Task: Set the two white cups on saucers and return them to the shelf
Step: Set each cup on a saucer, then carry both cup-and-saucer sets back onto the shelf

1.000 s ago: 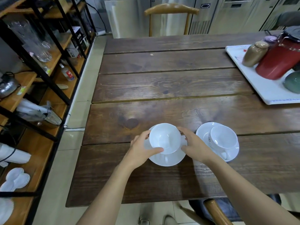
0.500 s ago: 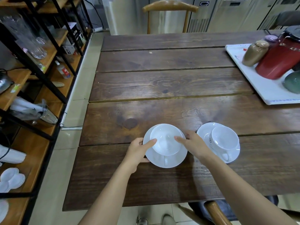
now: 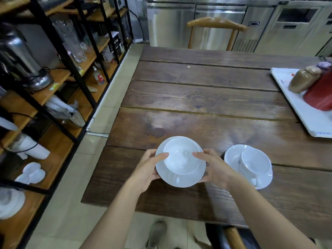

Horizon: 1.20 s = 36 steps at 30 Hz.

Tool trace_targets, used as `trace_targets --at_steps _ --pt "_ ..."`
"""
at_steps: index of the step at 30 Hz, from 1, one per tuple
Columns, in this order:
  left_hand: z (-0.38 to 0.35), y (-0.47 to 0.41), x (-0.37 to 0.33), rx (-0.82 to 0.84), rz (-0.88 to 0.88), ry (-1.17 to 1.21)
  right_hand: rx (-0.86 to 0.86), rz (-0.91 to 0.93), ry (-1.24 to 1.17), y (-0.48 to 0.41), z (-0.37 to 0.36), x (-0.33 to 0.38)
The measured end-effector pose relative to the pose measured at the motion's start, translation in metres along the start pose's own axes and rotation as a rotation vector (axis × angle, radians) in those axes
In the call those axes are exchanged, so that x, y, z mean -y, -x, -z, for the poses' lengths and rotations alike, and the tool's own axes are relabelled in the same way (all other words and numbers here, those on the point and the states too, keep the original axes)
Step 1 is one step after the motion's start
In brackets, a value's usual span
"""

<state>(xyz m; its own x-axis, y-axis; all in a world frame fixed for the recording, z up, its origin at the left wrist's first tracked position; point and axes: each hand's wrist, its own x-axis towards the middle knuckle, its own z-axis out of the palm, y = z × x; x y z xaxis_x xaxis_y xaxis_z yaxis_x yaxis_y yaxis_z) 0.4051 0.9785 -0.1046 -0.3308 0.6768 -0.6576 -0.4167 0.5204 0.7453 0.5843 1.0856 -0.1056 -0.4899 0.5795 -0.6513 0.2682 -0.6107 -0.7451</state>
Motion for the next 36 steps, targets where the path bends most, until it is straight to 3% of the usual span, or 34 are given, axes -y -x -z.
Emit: trace_targets --at_steps 7,11,19,29,36 --pt "0.04 0.069 0.013 -0.158 -0.113 0.202 0.01 0.309 0.243 0.029 -0.072 0.005" --pt "0.072 0.104 0.021 -0.32 -0.184 0.255 0.052 0.383 0.261 0.045 -0.123 0.0" --pt "0.165 0.182 0.045 -0.486 -0.297 0.428 0.197 0.447 0.336 0.082 -0.241 -0.016" --pt "0.322 0.32 0.107 -0.749 -0.405 0.569 0.475 0.462 0.422 0.149 -0.44 -0.089" --pt "0.405 0.411 0.146 -1.065 -0.461 0.646 0.691 0.44 0.52 0.2 -0.566 -0.135"
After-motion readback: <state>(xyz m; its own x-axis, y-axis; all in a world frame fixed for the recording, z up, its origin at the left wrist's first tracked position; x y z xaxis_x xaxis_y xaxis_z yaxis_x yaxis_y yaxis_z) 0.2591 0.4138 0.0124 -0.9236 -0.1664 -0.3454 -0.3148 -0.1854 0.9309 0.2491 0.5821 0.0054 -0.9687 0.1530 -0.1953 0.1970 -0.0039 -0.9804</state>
